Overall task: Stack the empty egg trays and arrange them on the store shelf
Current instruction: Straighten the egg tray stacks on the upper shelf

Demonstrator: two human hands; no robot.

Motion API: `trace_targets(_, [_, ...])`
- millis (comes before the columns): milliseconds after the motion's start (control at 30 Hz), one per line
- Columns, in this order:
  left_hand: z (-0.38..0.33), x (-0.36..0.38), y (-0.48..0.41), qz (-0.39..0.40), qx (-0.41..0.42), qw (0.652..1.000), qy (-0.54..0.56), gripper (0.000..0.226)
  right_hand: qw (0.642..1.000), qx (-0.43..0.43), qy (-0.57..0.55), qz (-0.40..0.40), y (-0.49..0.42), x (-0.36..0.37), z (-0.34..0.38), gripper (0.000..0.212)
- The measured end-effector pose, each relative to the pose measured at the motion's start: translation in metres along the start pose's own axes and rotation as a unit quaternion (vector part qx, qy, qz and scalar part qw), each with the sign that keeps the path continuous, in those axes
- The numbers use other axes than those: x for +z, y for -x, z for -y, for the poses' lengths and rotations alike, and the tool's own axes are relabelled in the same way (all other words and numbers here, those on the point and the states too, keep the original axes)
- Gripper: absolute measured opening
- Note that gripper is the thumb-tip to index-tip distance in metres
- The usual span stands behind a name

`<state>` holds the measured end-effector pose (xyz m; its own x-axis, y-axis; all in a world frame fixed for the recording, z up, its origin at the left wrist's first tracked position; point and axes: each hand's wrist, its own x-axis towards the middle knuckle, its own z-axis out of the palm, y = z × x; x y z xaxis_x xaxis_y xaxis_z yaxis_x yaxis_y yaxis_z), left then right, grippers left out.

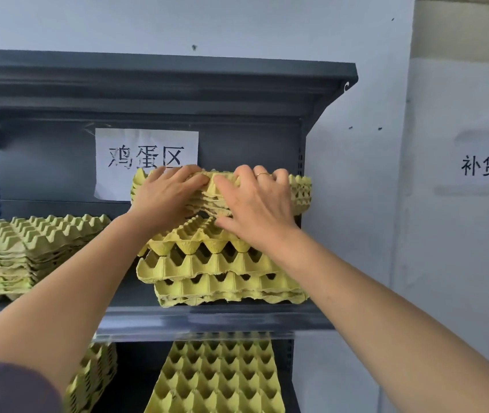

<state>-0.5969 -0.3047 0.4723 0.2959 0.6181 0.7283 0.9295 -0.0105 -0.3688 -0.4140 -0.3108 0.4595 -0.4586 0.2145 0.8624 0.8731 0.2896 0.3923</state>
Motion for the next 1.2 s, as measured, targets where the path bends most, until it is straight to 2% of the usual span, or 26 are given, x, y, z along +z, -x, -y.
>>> trace_targets(133, [0.005, 0.002, 0.016, 0.085, 0.006, 0.995, 0.05, 0.067, 0.999, -0.035, -0.017, -0.006, 0.004, 0.002, 0.015, 0.053])
trace_targets(233, [0.006, 0.004, 0.025, 0.104, -0.002, 0.992, 0.077, 0.07, 0.997, -0.067, -0.035, 0.009, 0.007, 0.003, 0.012, 0.049])
trace_targets(333, [0.001, -0.004, 0.023, 0.151, -0.008, 0.986, 0.074, 0.069, 0.99, -0.05, -0.132, 0.008, 0.006, -0.002, -0.001, 0.05])
trace_targets(400, [-0.001, -0.009, 0.02, 0.175, -0.033, 0.973, 0.145, 0.068, 0.972, -0.008, -0.233, -0.016, 0.008, -0.002, -0.019, 0.051])
trace_targets(467, [-0.003, -0.014, 0.016, 0.14, -0.079, 0.953, 0.256, 0.062, 0.956, 0.058, -0.287, 0.0, 0.01, 0.005, -0.041, 0.048])
trace_targets(567, [-0.015, -0.027, 0.01, 0.054, -0.117, 0.935, 0.331, 0.041, 0.938, 0.111, -0.322, 0.068, 0.02, 0.022, -0.068, 0.039])
trace_targets(633, [-0.029, -0.037, 0.005, 0.029, -0.13, 0.916, 0.378, 0.033, 0.925, 0.102, -0.352, 0.097, 0.025, 0.028, -0.077, 0.041])
trace_targets(700, [-0.044, -0.047, -0.002, 0.027, -0.125, 0.904, 0.408, 0.032, 0.933, 0.072, -0.328, 0.127, 0.028, 0.032, -0.085, 0.053])
trace_targets(833, [-0.076, -0.067, -0.014, 0.043, -0.066, 0.94, 0.333, 0.04, 0.943, 0.055, -0.267, 0.191, 0.03, 0.044, -0.101, 0.076])
trace_targets(933, [-0.098, -0.078, -0.022, 0.053, -0.051, 0.978, 0.194, 0.05, 0.942, 0.068, -0.255, 0.209, 0.028, 0.064, -0.115, 0.086])
trace_targets(1033, [-0.113, -0.073, -0.026, 0.07, -0.036, 0.993, 0.087, 0.056, 0.943, 0.066, -0.249, 0.21, 0.026, 0.082, -0.123, 0.099])
trace_targets(1133, [-0.123, -0.063, -0.022, 0.063, -0.043, 0.997, 0.026, 0.058, 0.94, 0.078, -0.234, 0.234, 0.022, 0.096, -0.128, 0.1])
trace_targets(1200, [-0.126, -0.059, -0.019, 0.056, -0.049, 0.997, -0.005, 0.062, 0.94, 0.085, -0.234, 0.231, 0.018, 0.102, -0.127, 0.092])
